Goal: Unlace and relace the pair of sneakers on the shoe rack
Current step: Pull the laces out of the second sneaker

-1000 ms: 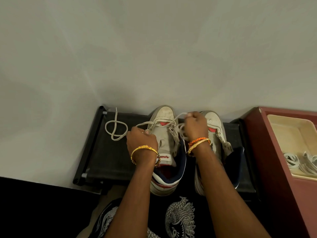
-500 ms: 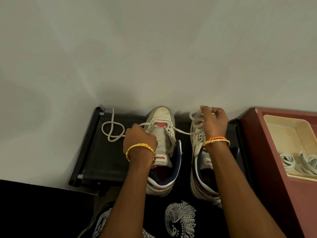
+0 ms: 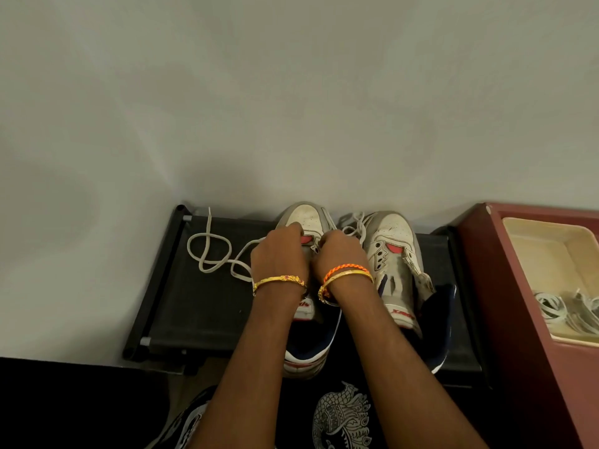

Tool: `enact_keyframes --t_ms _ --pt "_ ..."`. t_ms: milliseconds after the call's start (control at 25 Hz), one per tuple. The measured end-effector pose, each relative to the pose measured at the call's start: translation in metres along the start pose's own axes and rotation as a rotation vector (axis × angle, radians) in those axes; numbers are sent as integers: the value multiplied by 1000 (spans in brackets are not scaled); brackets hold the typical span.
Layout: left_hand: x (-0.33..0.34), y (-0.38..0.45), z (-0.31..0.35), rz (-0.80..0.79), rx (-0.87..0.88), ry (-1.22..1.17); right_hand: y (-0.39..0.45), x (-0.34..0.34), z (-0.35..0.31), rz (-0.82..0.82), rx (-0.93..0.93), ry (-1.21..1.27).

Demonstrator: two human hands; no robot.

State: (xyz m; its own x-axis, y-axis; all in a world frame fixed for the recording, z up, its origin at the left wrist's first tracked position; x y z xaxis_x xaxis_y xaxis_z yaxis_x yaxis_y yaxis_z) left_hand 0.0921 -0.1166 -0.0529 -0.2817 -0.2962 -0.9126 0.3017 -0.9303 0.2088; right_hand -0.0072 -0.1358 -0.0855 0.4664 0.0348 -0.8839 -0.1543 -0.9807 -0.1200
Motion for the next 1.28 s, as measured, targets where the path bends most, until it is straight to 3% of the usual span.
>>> enact_keyframes --t_ms 360,520,1000,1120,1280 --pt "19 -5 9 -72 88 -3 12 -6 32 40 201 332" --pt "23 -5 7 -58 25 -34 11 -5 36 49 260 423" --pt "27 -2 5 -9 -49 -64 11 -3 39 66 295 470" --pt "15 3 -8 121 -286 -295 11 -2 40 68 324 478" --pt "33 7 -55 166 -1053 -924 13 2 43 79 336 464"
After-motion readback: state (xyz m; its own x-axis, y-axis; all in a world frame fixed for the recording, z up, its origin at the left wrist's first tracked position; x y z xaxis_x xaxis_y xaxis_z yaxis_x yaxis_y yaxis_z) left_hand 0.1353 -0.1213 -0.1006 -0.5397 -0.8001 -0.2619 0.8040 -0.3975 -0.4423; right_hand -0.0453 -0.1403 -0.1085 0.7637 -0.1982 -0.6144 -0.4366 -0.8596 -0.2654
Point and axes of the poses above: each hand's wrist, its own y-axis towards the middle knuckle, its own x-axis out of the palm, z = x × y, the point moved 7 cm from there along y, towards the middle knuckle, and after that the axes turned 15 degrees about z, right-handed, at the moved point
